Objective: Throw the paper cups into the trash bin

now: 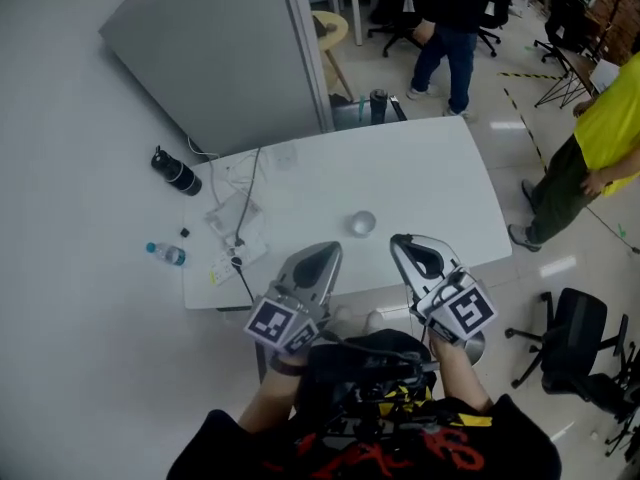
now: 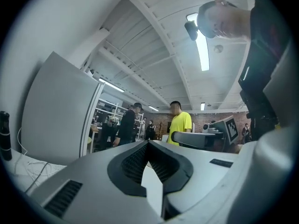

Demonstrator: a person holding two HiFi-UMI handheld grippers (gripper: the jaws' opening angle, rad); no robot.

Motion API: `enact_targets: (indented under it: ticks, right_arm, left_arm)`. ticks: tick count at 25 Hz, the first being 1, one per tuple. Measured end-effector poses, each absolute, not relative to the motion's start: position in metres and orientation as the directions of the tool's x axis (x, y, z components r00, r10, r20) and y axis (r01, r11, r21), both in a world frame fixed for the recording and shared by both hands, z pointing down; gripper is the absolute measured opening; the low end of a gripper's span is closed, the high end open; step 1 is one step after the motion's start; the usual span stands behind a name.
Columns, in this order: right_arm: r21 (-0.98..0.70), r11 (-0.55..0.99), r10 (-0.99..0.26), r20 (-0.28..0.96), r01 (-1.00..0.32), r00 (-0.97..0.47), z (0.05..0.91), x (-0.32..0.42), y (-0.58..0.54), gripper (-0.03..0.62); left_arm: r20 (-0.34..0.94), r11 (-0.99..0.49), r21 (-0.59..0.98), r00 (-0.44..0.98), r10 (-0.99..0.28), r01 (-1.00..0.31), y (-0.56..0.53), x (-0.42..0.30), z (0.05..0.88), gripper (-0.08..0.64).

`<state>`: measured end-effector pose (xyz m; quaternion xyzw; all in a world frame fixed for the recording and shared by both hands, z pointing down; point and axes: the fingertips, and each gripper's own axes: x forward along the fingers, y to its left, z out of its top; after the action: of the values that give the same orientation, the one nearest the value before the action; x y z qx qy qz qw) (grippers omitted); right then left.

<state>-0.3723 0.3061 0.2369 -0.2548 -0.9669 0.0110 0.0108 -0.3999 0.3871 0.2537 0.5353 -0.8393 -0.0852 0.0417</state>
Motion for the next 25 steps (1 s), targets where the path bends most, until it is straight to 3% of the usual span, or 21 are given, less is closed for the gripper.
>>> enact_targets:
  ticks: [18,21,25]
  right_arm:
    - [-0.014,0.821,0.570,-0.028,0.571,-0.821,0.259,-0.416,0.319,0.009]
    - [-0.069,0.827,0.561,0.020,0.559,-0.828,0.285,-0.422,0.308,0.100]
    - [-0.144,0.851,0.525,0.194,0.506,-0.829,0.375,-0.432,0.291,0.205]
  left_arm:
    - [-0.027,0.424,0.252,-0.444,-0.896,-0.870,0.399,-0.458,0.282,0.014]
    - [-0.031,0.430,0.247,-0.451,-0.892,-0.868,0.403,-0.469,0.285,0.014]
    - [-0.035,0.475,0.239,-0.496,-0.867,-0.847,0.411,-0.487,0.284,0.014]
